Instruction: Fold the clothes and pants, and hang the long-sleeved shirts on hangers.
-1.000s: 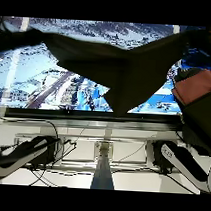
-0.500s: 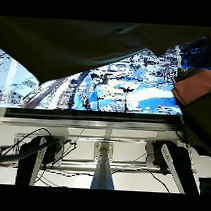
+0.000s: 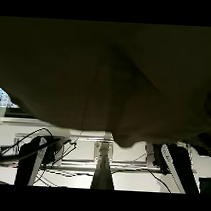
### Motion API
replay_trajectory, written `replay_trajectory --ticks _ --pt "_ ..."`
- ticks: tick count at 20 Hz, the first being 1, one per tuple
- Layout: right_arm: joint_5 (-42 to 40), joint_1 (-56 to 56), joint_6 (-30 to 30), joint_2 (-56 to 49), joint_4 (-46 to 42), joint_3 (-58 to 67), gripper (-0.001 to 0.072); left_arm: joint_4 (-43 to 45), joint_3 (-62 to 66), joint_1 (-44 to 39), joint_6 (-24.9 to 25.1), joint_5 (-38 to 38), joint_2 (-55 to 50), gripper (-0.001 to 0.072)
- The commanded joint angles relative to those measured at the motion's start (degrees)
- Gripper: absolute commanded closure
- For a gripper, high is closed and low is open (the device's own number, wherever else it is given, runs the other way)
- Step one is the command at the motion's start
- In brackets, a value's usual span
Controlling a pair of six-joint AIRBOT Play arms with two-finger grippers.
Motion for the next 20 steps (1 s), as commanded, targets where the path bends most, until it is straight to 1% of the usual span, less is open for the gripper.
replay_trajectory --ticks 1,3,5,8,11,14,16,18,20 --pt "9.92 0.00 3.02 -14.86 1.57 0.15 0.0700 -1.57 0.00 -2.67 1.22 -11.69 -12.92 0.0696" --pt "14.56 0.00 2.99 -25.57 2.25 0.15 0.0700 -1.60 0.00 -7.15 4.85 -13.68 -22.56 0.0696" --pt "15.76 0.00 2.99 -35.60 2.40 0.15 0.0700 -1.55 0.00 -11.98 8.22 -12.55 -32.20 0.0696" --pt "12.61 0.00 3.02 -48.87 2.40 0.15 0.0700 -1.53 0.00 -16.92 8.85 -4.52 -46.29 0.0696" --pt "8.68 0.00 4.35 -58.16 3.48 0.15 0.0700 -1.62 0.04 -18.97 8.83 -1.38 -56.76 0.0696" --pt "4.04 0.00 4.35 -61.55 4.11 0.15 0.0700 -1.62 0.04 -19.45 8.83 1.33 -60.63 0.0696" --pt "2.89 0.00 4.33 -61.51 3.65 0.17 0.0700 -1.62 0.07 -19.41 8.81 1.16 -60.87 0.0696" --pt "4.02 -0.07 4.33 -61.13 2.60 0.17 0.0700 -1.60 0.07 -19.41 8.59 -0.98 -60.24 0.0696" --pt "6.84 -0.07 4.31 -60.28 -0.68 0.20 0.0700 -0.63 0.09 -19.12 8.59 -4.90 -58.88 0.0697"
